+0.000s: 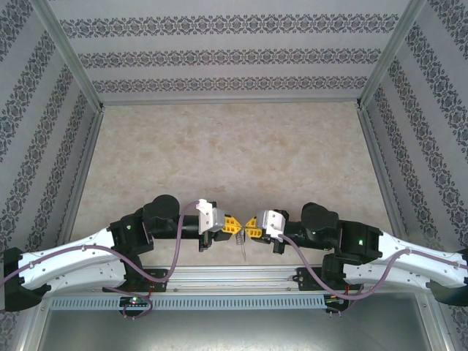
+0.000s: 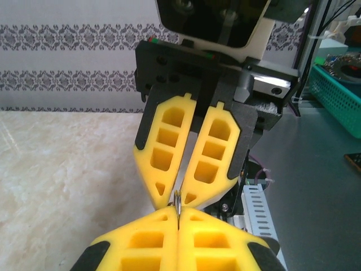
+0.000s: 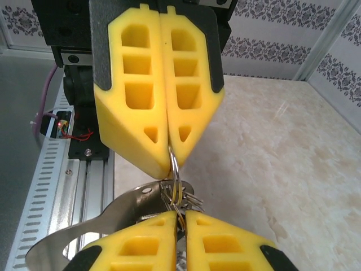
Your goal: Put the keys on the keyring
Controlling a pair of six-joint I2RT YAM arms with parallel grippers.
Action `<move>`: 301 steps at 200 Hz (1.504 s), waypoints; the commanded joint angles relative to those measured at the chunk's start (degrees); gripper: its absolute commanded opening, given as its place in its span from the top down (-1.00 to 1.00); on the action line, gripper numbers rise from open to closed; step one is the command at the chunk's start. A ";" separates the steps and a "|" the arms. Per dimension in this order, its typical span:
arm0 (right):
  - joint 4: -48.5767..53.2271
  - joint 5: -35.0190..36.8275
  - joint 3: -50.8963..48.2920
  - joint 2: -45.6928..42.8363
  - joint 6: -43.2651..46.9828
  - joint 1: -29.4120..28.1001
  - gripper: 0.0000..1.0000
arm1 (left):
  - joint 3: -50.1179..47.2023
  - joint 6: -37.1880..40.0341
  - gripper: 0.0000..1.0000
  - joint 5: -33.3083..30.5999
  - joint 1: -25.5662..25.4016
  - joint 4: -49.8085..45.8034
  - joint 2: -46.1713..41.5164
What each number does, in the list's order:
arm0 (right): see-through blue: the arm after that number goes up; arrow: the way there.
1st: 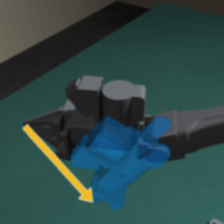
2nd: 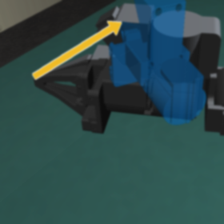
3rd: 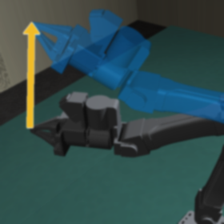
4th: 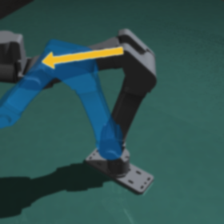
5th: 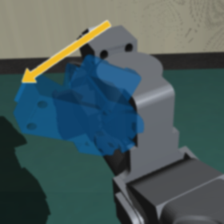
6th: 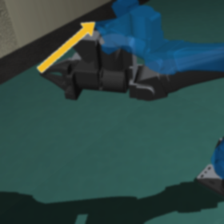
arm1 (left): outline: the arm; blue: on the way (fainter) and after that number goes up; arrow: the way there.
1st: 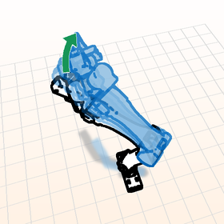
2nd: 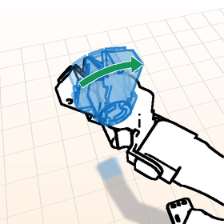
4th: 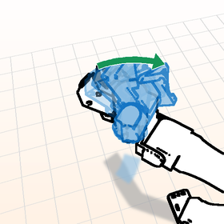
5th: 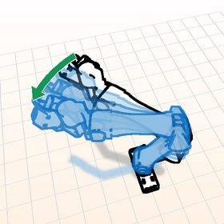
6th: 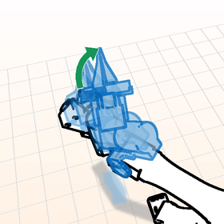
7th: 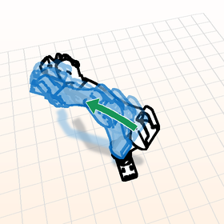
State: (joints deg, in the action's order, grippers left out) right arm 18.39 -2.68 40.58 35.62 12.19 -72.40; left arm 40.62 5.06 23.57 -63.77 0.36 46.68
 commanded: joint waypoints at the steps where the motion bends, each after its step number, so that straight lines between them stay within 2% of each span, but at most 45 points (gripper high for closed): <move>1: -0.83 0.41 -1.03 -0.86 -0.10 0.04 0.76 | -0.72 -1.32 1.00 2.11 -0.39 6.45 -1.37; 58: -1.49 0.70 -1.38 -2.04 -0.10 0.05 1.00 | -1.18 -1.54 1.00 1.87 -0.39 7.23 -1.23; 230: -3.18 -2.08 0.38 2.87 0.29 0.35 1.00 | -0.52 -2.80 1.00 8.38 -0.37 9.40 0.77; 266: -3.29 -2.57 0.29 2.14 0.55 0.35 1.00 | -0.38 -2.29 1.00 7.44 -0.39 9.15 0.56; 301: -2.53 -1.39 -0.69 -0.68 0.05 0.29 0.74 | -0.63 -0.69 1.00 3.94 -0.31 7.58 -1.07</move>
State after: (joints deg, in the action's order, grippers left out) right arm 17.32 -4.89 39.97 36.93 12.27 -72.36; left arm 38.96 3.20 27.97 -63.75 4.16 47.35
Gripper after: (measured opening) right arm 0.089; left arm 0.046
